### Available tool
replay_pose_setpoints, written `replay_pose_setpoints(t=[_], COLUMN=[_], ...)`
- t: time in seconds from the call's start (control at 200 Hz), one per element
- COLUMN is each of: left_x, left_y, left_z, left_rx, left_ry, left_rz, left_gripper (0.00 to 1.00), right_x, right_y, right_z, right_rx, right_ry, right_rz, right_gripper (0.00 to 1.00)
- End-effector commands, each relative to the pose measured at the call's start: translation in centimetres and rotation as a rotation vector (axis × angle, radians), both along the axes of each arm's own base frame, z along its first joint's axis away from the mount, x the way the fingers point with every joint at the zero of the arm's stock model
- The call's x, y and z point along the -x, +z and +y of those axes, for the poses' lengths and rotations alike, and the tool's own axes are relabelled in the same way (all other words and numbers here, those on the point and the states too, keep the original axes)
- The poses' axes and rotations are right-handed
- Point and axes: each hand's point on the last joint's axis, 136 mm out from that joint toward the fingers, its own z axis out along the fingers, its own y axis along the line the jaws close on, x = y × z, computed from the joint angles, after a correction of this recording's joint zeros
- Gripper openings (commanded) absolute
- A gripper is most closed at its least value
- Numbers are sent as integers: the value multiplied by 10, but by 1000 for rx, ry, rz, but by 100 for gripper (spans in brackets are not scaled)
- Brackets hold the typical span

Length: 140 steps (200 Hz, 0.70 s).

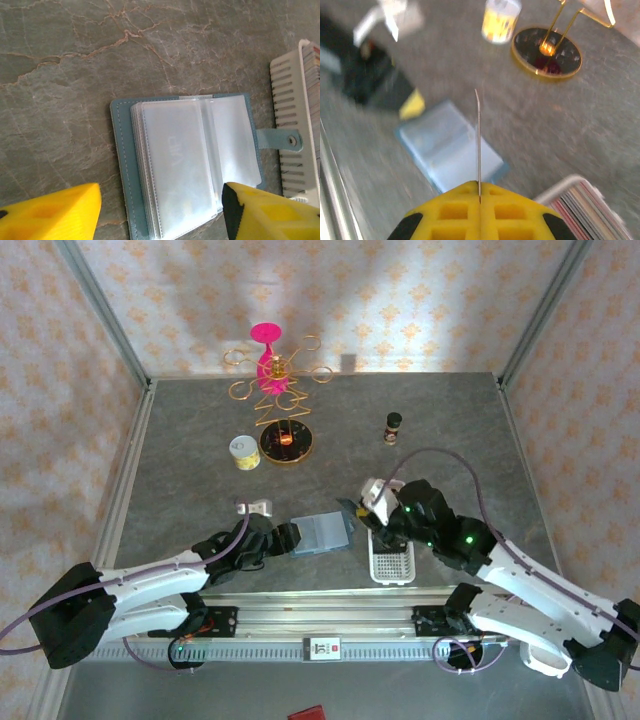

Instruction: Put the credit cards into the card holder

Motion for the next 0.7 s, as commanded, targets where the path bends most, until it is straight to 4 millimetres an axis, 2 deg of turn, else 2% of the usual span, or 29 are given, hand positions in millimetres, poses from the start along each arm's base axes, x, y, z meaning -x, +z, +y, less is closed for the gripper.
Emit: replay_pose_setpoints(t=[0.0,0.095,0.18,0.305,0.38,0.506,0.696], left_x=[-4,-5,-5,-6,-6,-4,-2], left_y=[5,3,2,2,0,-2,-6], left_z=[1,5,7,7,6,3,4], left_rx=[-42,-69,-75,-85,-90,-82,-93], left_ry=[4,18,32,37,35,21,17], left_rz=[-11,-3,-1,9,18,35,41], left_gripper=[62,60,63,63,62,59,58], right_x=[-20,-24,-35,-39,-44,-52,-55], right_y=[19,-10,-40,-95,-119,-135,-143], right_z=[39,61,64,73,75,75,76], right_rx=[-425,-511,-556,-464,-406,-383,-362], right_ry=[-200,-271,-394,-463,-499,-527,-538], right_rz=[337,535,625,729,746,731,727], right_gripper=[0,0,0,0,0,0,0])
